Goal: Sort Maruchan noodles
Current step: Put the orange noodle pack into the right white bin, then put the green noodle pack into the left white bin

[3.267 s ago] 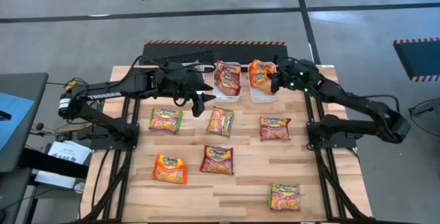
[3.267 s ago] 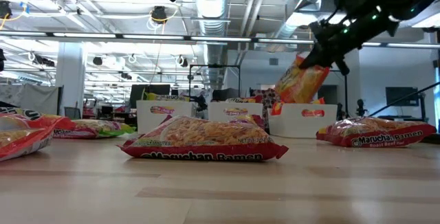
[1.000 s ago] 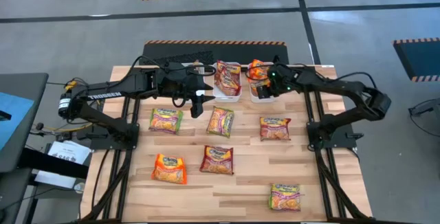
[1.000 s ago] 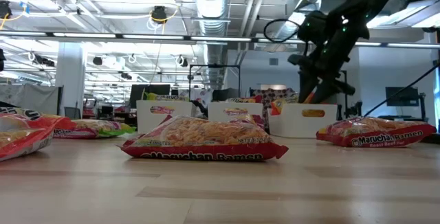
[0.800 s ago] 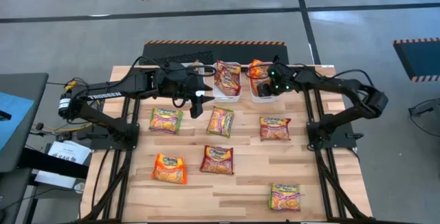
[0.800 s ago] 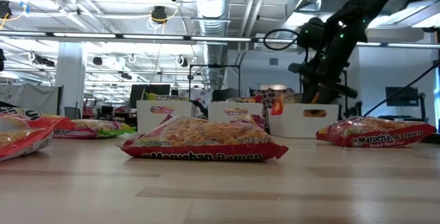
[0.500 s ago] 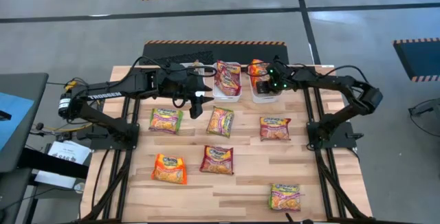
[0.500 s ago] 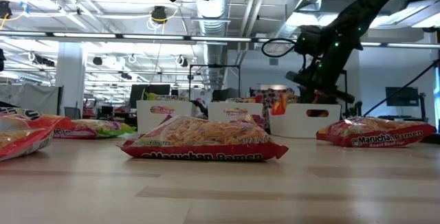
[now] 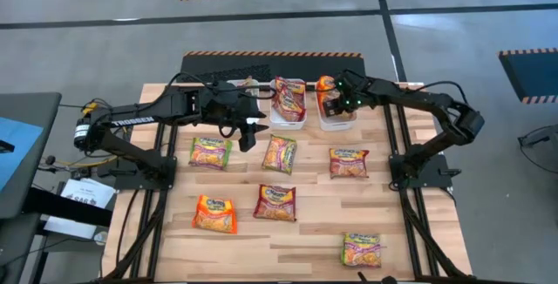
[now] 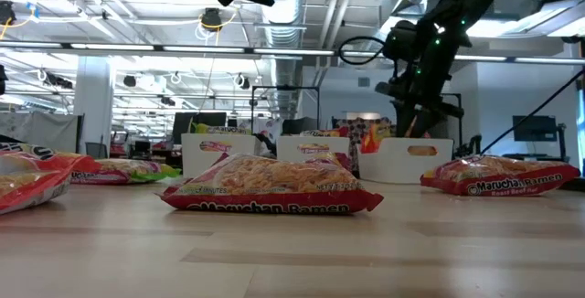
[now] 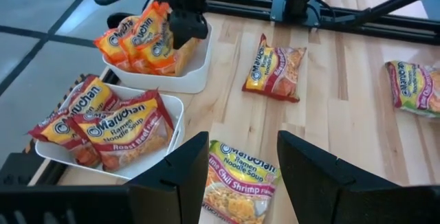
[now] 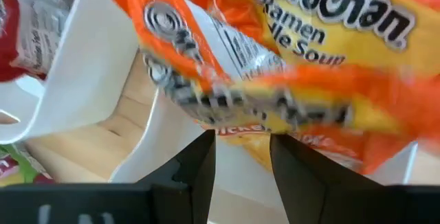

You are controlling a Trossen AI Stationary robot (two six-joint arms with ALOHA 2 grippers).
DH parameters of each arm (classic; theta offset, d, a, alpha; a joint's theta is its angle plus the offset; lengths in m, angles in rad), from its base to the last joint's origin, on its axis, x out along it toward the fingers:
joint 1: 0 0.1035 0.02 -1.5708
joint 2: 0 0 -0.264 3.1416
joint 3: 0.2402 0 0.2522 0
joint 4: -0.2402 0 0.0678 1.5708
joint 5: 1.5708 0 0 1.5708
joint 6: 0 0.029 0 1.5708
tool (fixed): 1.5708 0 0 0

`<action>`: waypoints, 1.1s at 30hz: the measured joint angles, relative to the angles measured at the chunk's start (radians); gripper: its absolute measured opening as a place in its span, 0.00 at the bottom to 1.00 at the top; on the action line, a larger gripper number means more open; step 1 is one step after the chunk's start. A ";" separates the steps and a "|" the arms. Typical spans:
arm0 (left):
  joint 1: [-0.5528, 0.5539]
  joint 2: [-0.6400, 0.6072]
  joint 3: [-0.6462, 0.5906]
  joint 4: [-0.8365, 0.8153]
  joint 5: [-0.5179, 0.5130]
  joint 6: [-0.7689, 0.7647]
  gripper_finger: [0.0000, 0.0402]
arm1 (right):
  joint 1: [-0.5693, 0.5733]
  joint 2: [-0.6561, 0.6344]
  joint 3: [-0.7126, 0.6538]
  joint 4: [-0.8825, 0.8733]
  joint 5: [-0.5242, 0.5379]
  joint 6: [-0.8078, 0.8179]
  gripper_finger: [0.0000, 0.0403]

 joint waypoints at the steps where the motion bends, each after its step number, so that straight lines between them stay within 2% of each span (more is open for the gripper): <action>1: 0.000 0.000 0.000 0.000 0.000 -0.002 0.40 | -0.001 0.000 0.000 -0.004 -0.004 0.001 0.41; 5: 0.000 0.000 0.000 -0.004 0.005 -0.002 0.40 | 0.002 -0.002 0.001 -0.051 -0.011 0.008 0.41; 9: 0.000 -0.007 0.000 -0.006 0.063 -0.002 0.40 | 0.019 -0.029 0.000 -0.114 -0.017 0.008 0.41; 16: 0.001 -0.058 0.000 -0.019 0.073 0.015 0.40 | 0.043 -0.157 0.000 -0.134 -0.029 0.045 0.41; 23: 0.000 -0.116 0.000 -0.056 0.067 0.040 0.40 | 0.063 -0.324 0.000 -0.131 -0.240 0.113 0.41; 27: 0.000 -0.155 0.000 -0.103 0.054 0.040 0.40 | 0.119 -0.407 0.000 -0.123 -0.297 0.170 0.41; 33: 0.000 -0.206 0.000 -0.173 0.054 0.041 0.40 | 0.267 -0.477 0.000 -0.068 -0.275 0.280 0.41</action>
